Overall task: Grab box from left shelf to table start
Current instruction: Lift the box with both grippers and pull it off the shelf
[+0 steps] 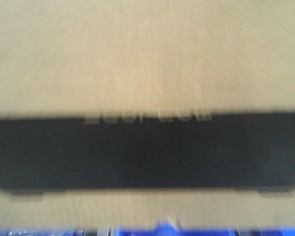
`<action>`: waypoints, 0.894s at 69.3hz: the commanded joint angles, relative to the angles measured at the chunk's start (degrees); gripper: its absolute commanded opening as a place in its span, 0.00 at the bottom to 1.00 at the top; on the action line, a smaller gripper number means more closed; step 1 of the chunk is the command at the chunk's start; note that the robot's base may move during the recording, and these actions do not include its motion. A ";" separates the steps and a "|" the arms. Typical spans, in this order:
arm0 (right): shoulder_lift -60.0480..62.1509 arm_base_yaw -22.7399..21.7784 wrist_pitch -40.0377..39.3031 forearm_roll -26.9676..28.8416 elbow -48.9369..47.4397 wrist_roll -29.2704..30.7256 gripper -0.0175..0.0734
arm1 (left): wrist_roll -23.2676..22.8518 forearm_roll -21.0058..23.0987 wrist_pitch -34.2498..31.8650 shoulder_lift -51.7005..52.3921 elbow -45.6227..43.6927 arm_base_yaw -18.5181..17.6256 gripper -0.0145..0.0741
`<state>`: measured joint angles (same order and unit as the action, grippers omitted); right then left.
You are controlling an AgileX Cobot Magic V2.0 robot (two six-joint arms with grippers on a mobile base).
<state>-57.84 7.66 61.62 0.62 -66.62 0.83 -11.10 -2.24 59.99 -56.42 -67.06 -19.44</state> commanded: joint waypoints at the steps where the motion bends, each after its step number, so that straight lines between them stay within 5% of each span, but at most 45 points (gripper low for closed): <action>1: 3.56 0.31 -5.76 2.09 -1.51 -1.39 0.25 | -0.19 5.95 -8.24 3.75 -0.80 -1.05 0.06; 62: 24.33 0.31 -5.18 7.10 -1.84 -1.39 0.25 | 0.17 11.02 -10.76 21.19 -0.65 -1.05 0.06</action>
<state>-34.52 7.89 63.33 5.09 -66.26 -1.40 -10.52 1.72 58.49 -36.42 -65.48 -19.62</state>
